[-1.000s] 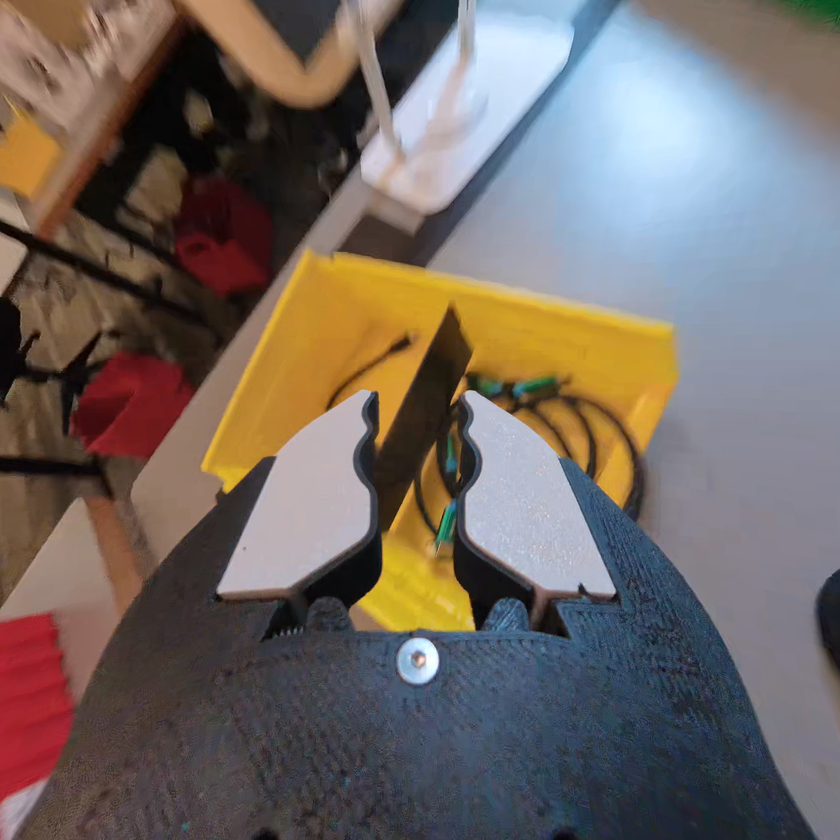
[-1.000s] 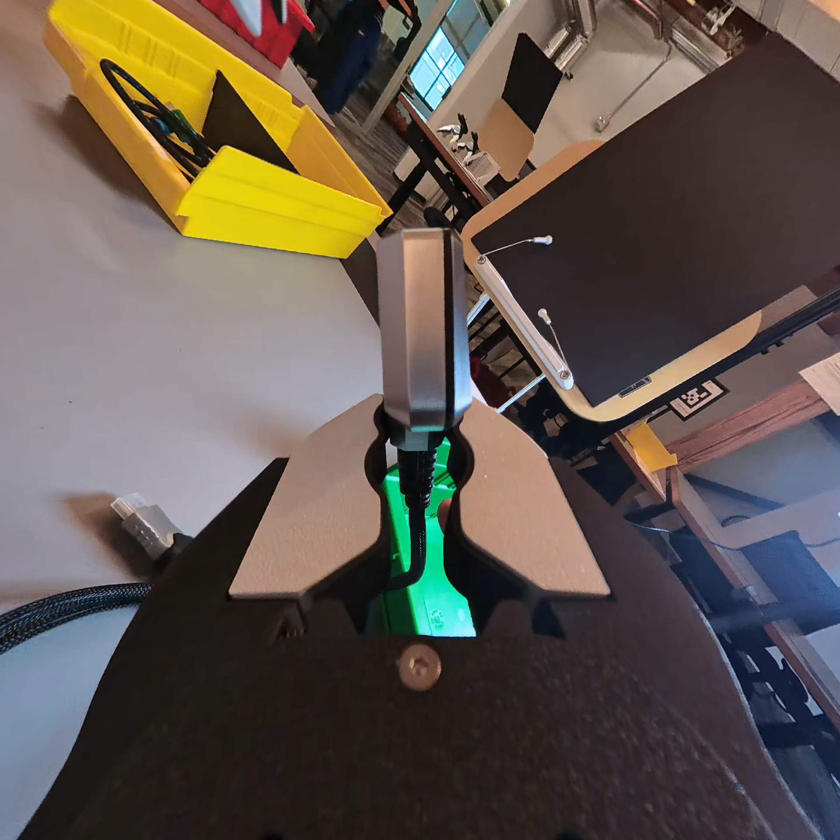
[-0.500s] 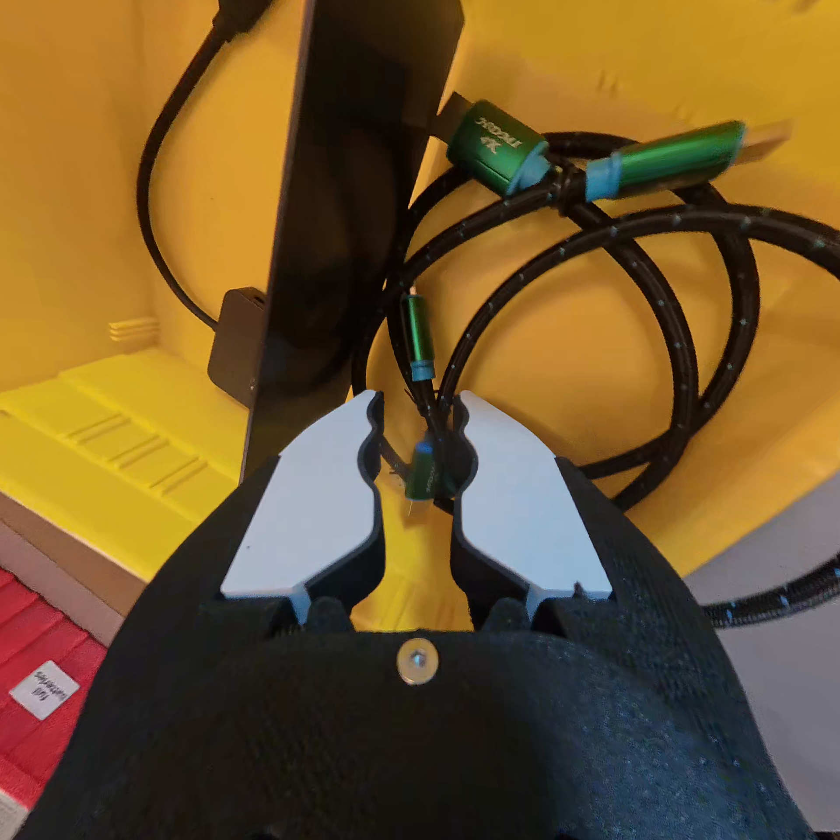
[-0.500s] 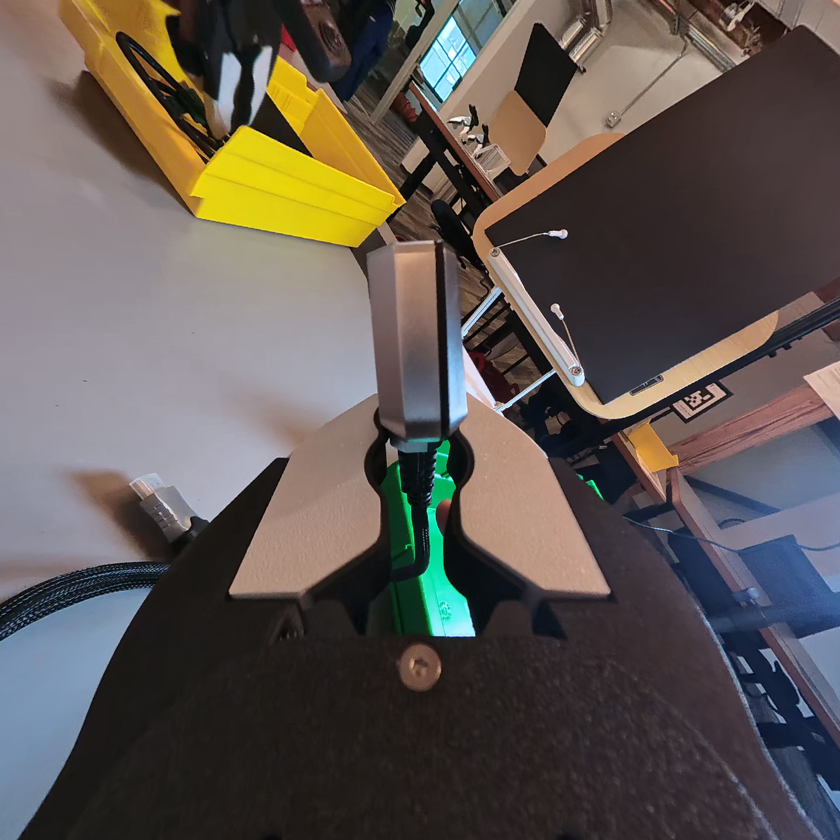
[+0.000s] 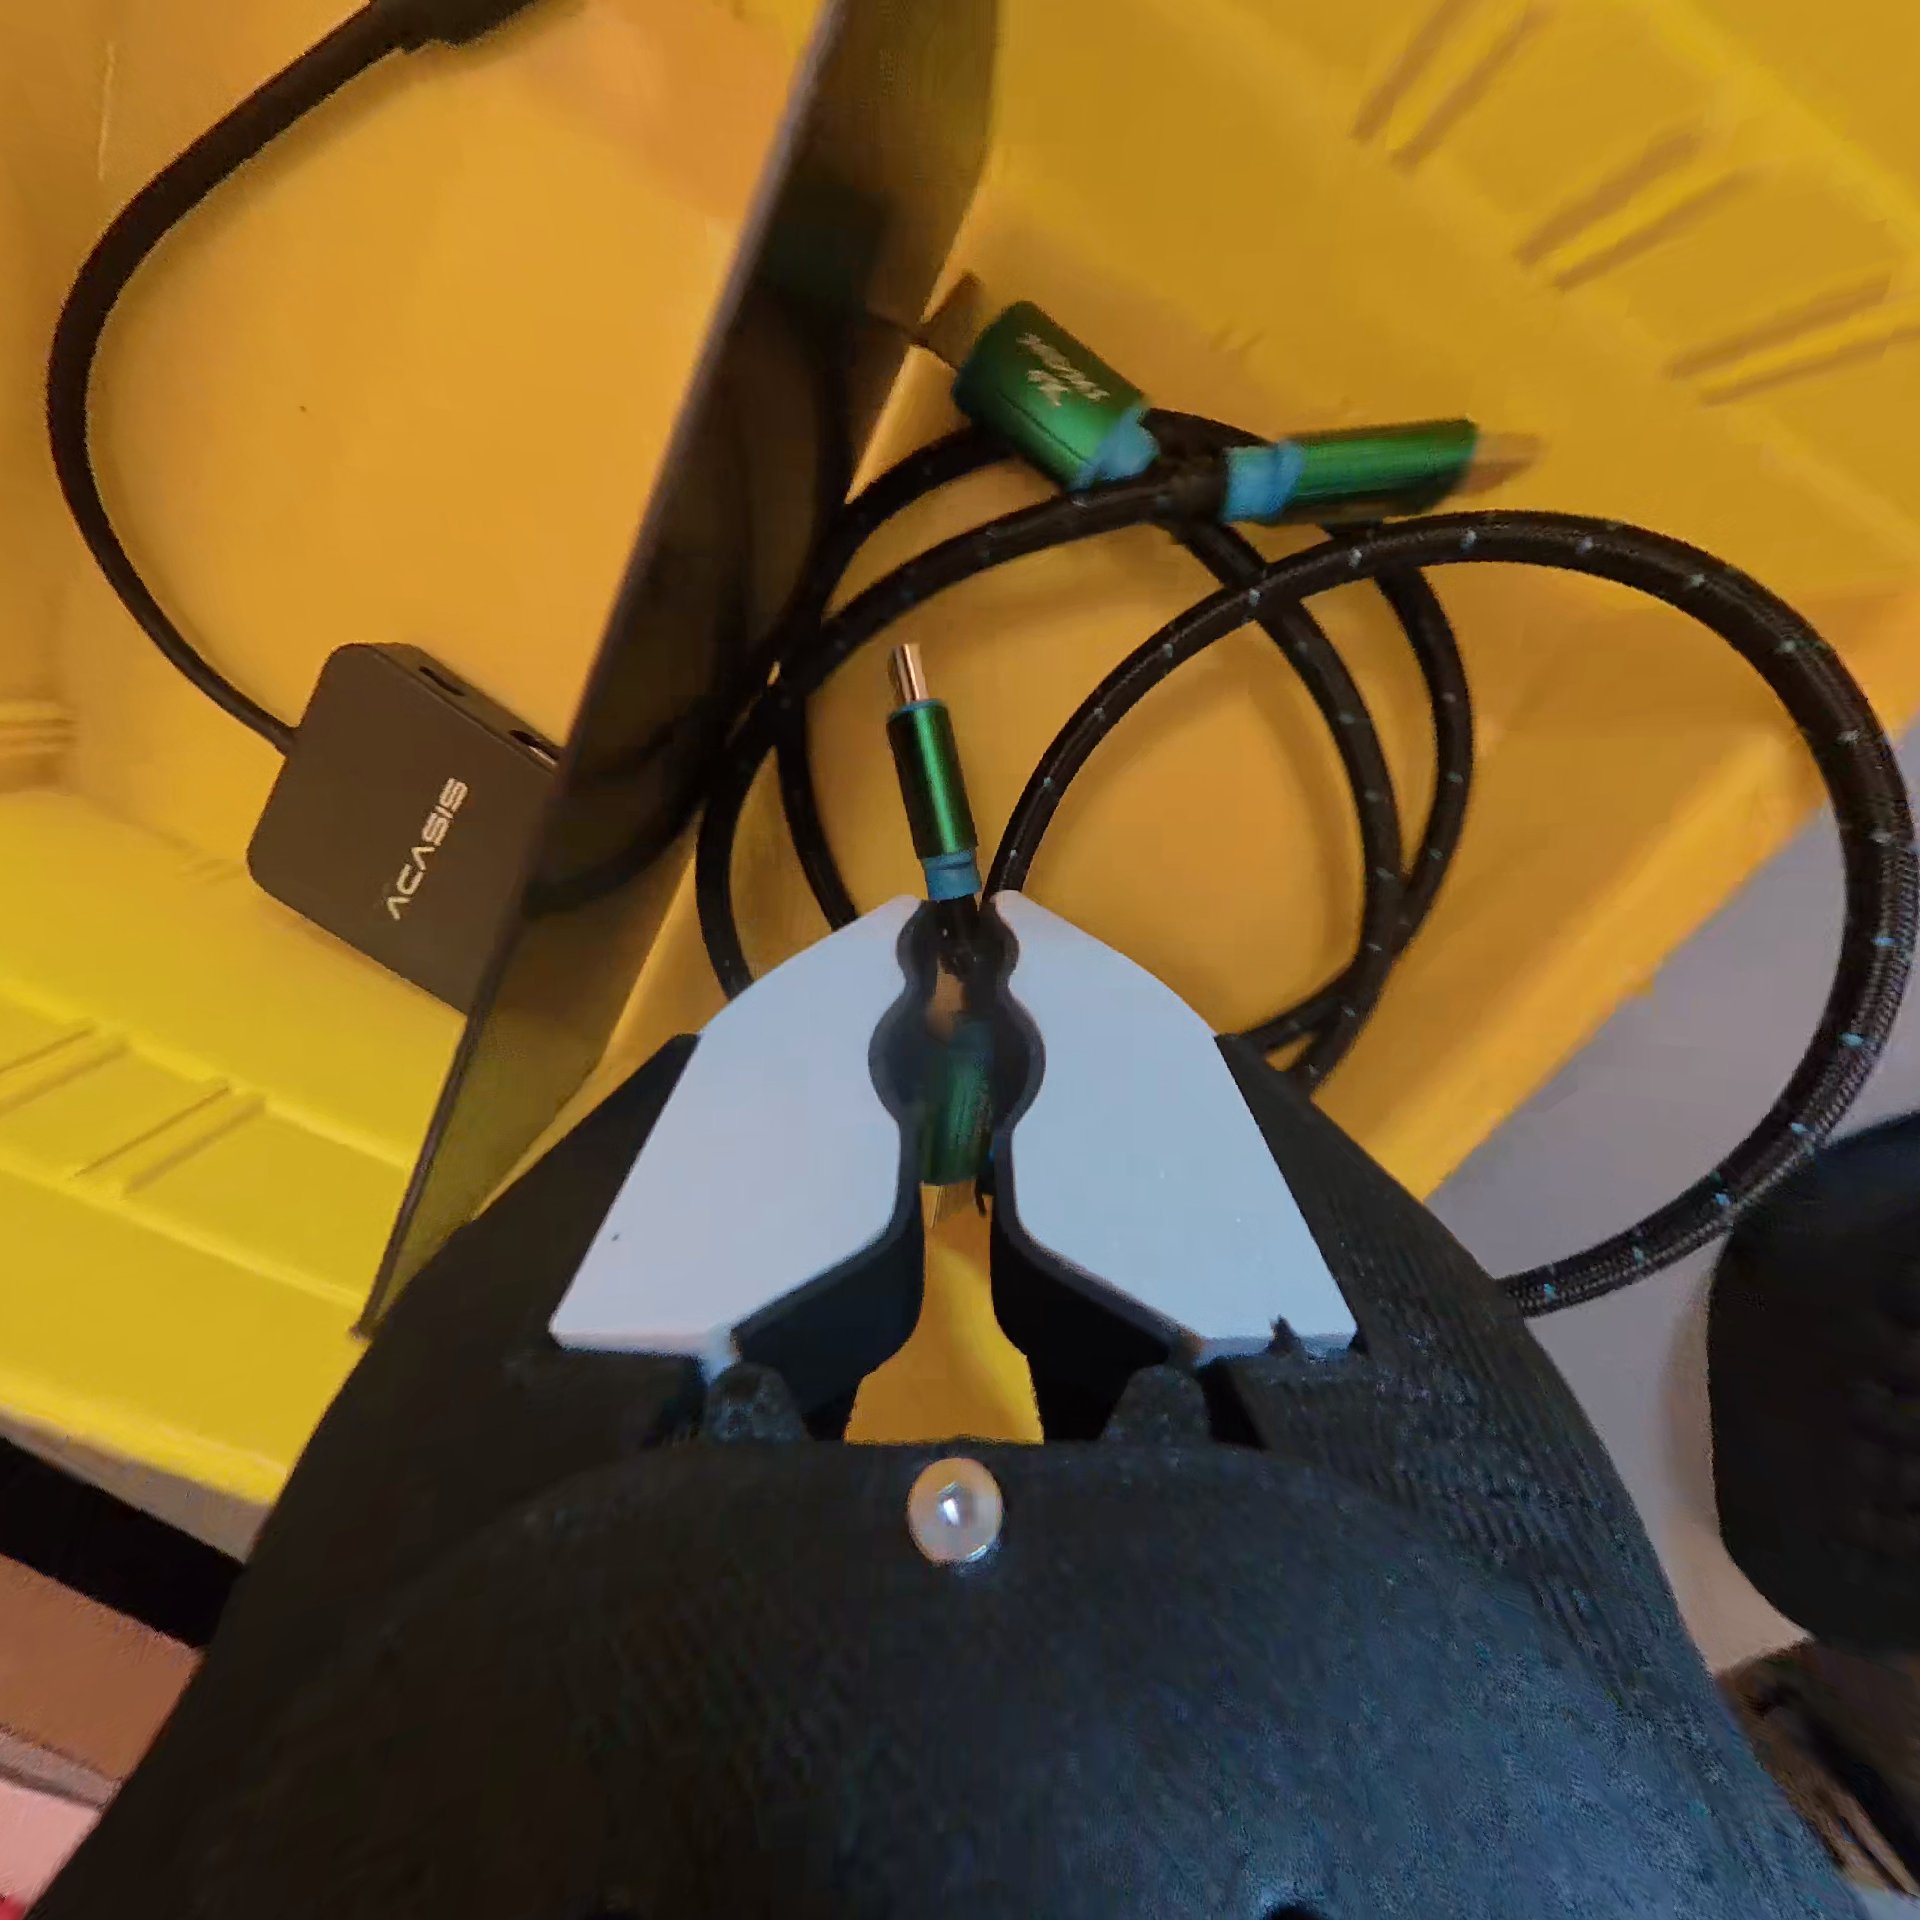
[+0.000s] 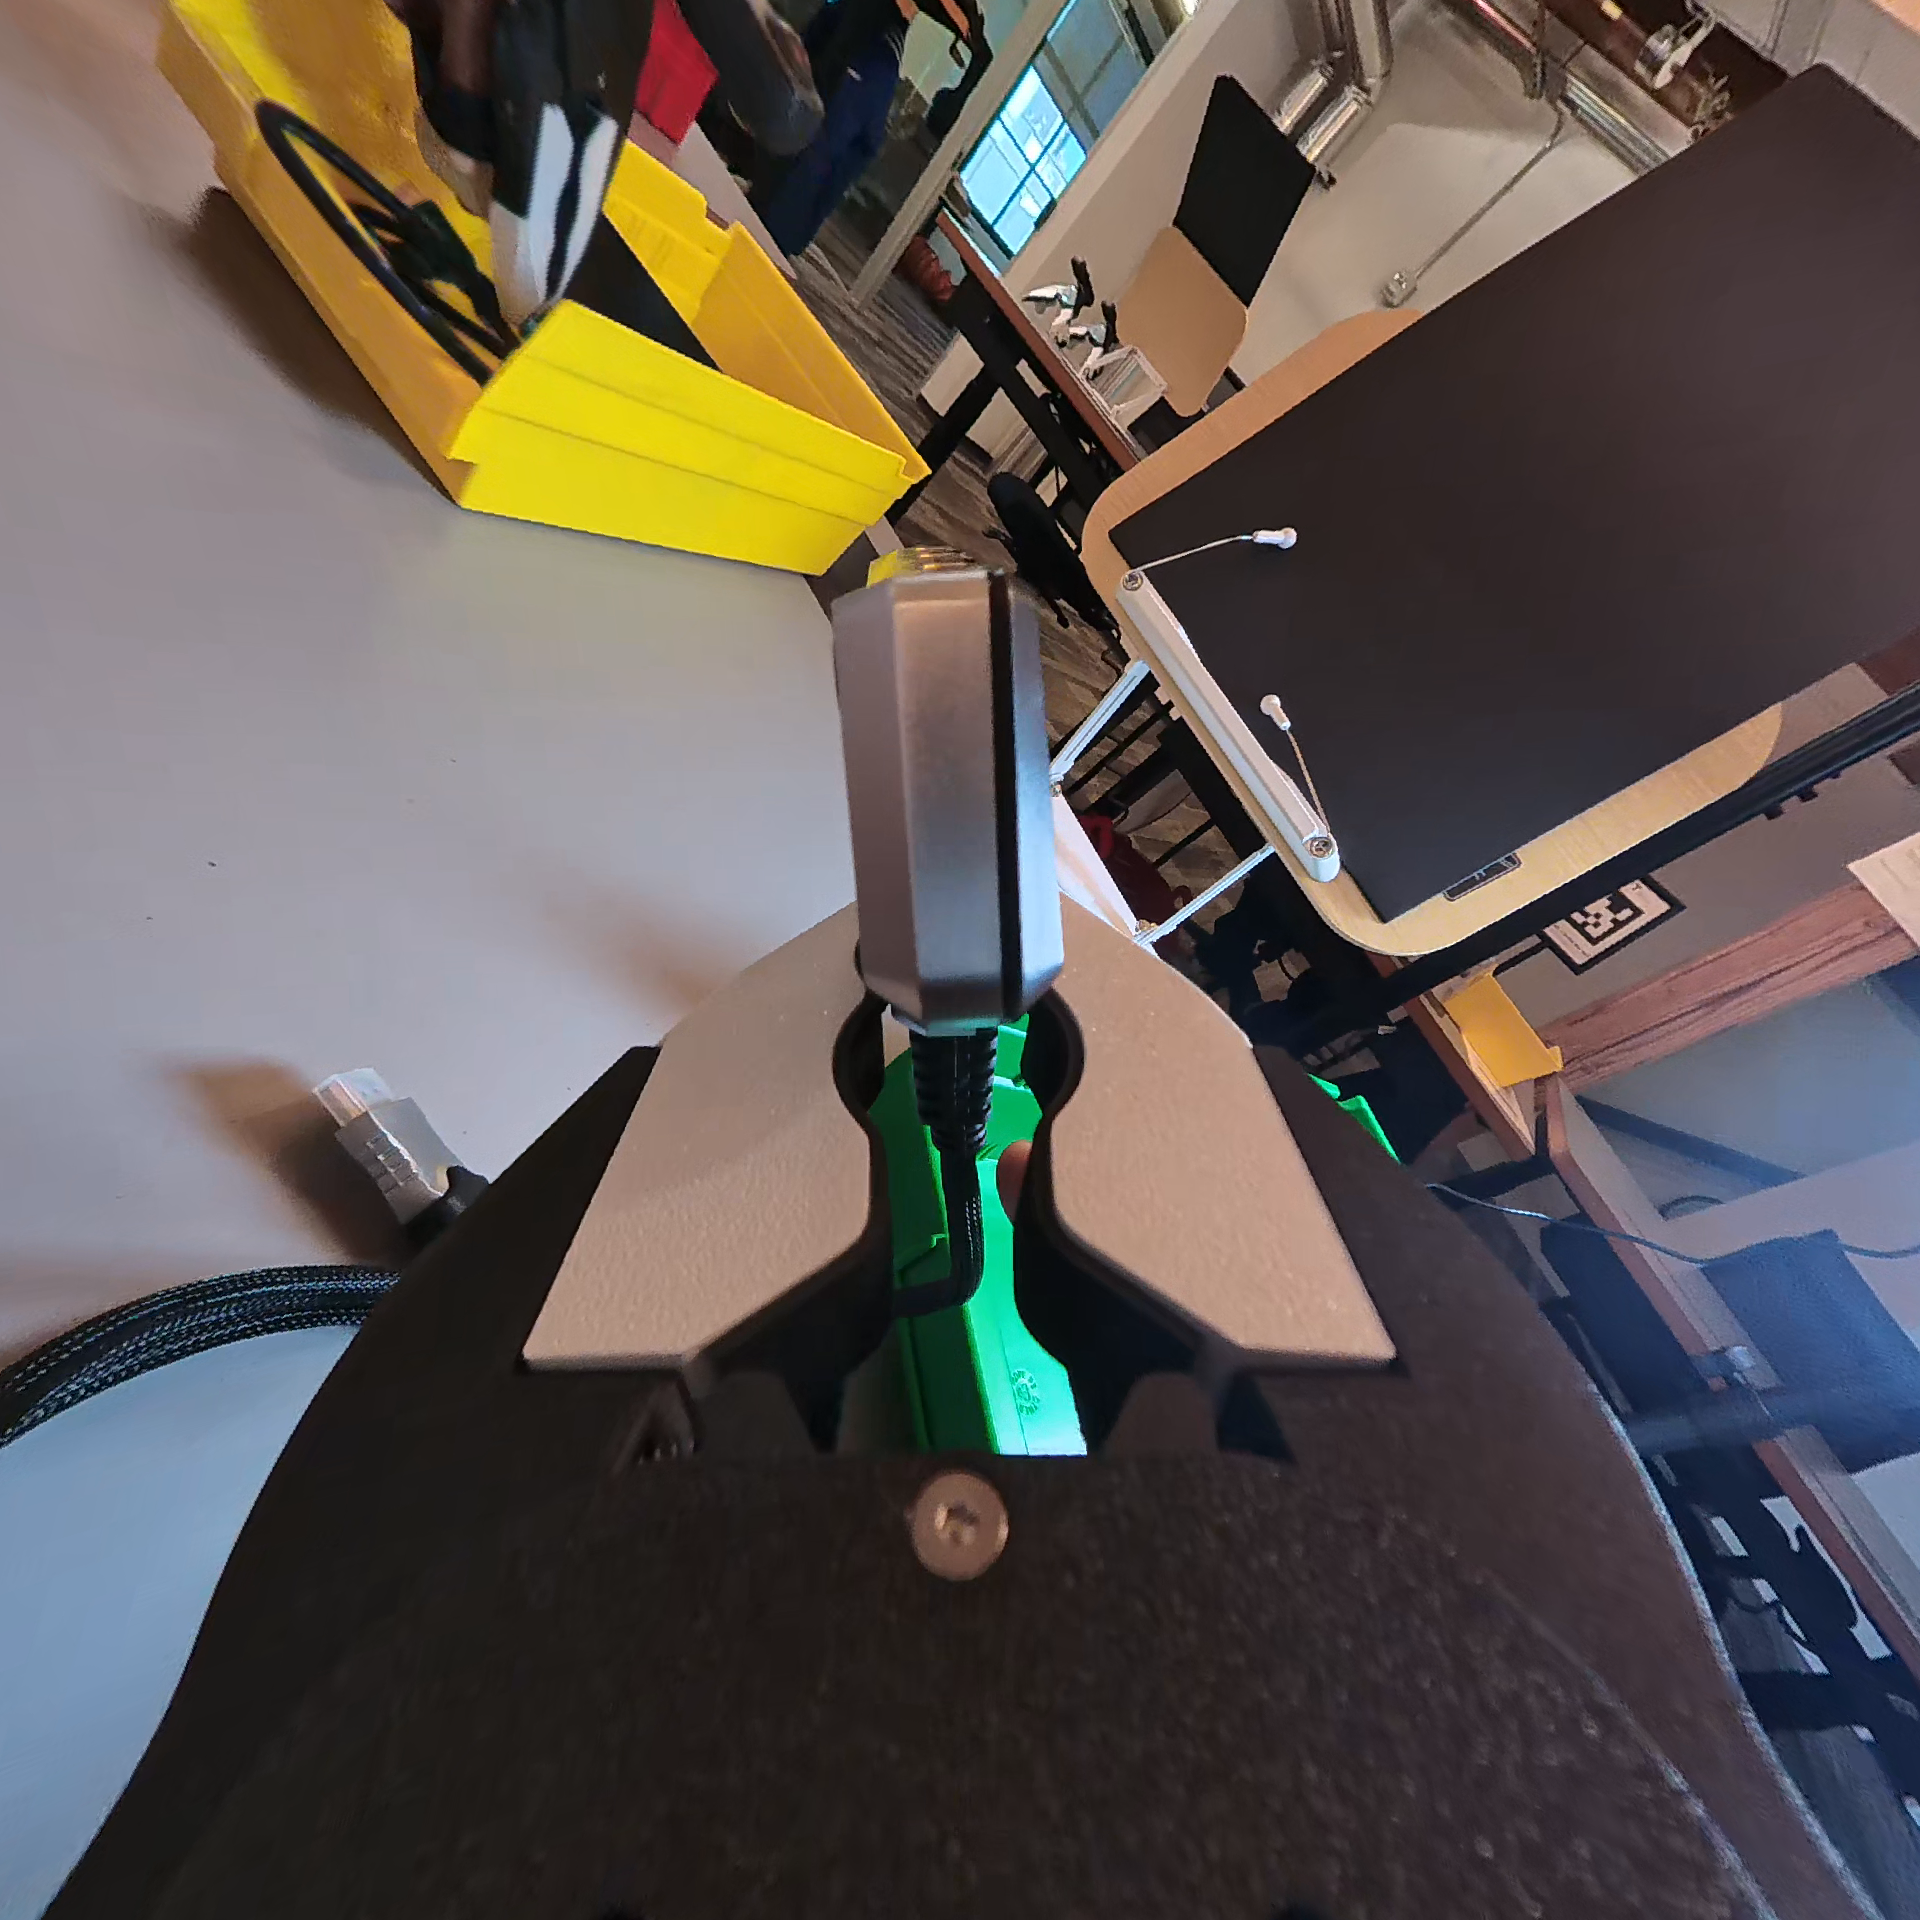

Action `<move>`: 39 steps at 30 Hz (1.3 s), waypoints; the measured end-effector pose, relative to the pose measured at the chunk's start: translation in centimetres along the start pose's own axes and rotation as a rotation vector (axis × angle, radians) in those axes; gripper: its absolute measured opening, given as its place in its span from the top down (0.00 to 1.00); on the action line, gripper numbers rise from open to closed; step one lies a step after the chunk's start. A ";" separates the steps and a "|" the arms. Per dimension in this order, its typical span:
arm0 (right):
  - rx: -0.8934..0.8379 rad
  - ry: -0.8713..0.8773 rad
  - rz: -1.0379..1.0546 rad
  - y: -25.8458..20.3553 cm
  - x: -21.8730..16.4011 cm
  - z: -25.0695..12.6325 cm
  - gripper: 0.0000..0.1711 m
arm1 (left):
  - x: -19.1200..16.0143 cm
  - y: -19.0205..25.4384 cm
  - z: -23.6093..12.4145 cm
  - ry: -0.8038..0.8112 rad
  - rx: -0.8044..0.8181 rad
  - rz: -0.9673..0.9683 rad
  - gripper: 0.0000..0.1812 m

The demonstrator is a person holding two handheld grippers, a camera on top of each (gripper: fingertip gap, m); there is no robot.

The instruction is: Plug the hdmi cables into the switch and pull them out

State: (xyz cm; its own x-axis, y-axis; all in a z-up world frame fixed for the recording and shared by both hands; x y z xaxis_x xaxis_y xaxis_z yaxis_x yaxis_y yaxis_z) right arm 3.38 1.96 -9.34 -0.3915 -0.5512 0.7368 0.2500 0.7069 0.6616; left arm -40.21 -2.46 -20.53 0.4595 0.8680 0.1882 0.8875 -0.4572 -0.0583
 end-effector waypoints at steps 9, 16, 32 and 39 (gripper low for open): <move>-0.005 0.028 -0.015 0.0 0.5 -0.2 0.87 | 2.7 8.5 -9.4 0.273 -0.215 0.205 0.96; 0.018 0.061 -0.114 -1.1 0.8 -0.2 0.87 | 5.3 20.5 -7.7 0.361 -0.425 0.485 0.96; 0.038 0.056 -0.160 -2.0 -0.4 -0.5 0.87 | 10.6 28.9 0.4 0.439 -0.409 0.596 0.93; 0.033 0.051 -0.152 -2.0 -0.4 -0.5 0.87 | 7.9 26.5 -0.3 0.367 -0.262 0.615 0.81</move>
State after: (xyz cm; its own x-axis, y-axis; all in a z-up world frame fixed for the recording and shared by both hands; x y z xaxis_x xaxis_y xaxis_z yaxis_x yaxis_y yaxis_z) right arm 3.45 0.56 -10.87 -0.3768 -0.6739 0.6355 0.1618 0.6276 0.7615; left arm -13.05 -7.84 -20.31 0.7867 0.3432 0.5132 0.4172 -0.9082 -0.0322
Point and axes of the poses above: each gripper's, where its closed fingertips meet, z out along the fingers, x out of its top, y = z × x across the jaws, the point moved 1 cm from there along -z, back along the fingers, and after that the axes turned 1 degree about z, right-handed, at the moved point
